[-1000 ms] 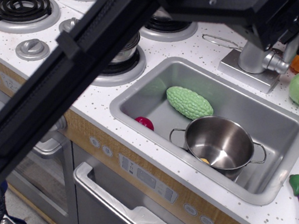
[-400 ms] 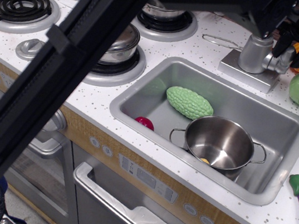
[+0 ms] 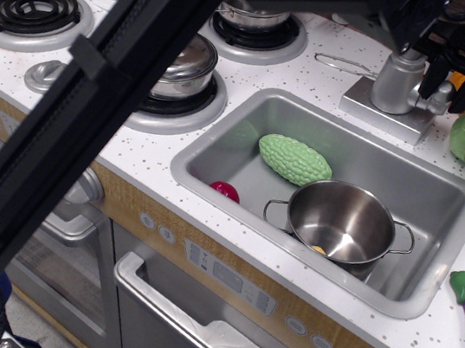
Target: Turn lever vertical to front
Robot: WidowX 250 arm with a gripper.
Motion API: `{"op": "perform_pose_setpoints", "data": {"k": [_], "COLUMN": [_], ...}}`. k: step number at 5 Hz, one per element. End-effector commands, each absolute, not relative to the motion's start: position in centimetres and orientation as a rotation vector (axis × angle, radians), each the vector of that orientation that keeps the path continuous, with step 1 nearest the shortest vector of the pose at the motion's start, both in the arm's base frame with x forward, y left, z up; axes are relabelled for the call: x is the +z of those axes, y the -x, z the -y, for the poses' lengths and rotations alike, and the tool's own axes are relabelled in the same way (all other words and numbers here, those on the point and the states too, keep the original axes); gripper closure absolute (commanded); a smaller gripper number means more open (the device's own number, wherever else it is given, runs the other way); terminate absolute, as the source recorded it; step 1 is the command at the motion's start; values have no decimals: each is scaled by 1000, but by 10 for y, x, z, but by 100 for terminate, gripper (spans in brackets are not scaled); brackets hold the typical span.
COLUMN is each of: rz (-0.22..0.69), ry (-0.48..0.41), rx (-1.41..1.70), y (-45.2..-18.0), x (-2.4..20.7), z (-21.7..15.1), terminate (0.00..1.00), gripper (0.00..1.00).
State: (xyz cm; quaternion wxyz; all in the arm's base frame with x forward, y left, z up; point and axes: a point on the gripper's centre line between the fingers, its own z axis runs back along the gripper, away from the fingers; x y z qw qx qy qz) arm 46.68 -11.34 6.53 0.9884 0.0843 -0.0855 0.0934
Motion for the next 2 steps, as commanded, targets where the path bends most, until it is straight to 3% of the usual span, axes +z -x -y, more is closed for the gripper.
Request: {"op": "perform_pose_setpoints", "data": {"k": [1,2], "rz": [189,186], "ry": [-126,-113], "rx": [200,201], "y": [-462,-460], "x": [71,63], "z": [127,127], "terminate": [0,0], "gripper": [100,100]}}
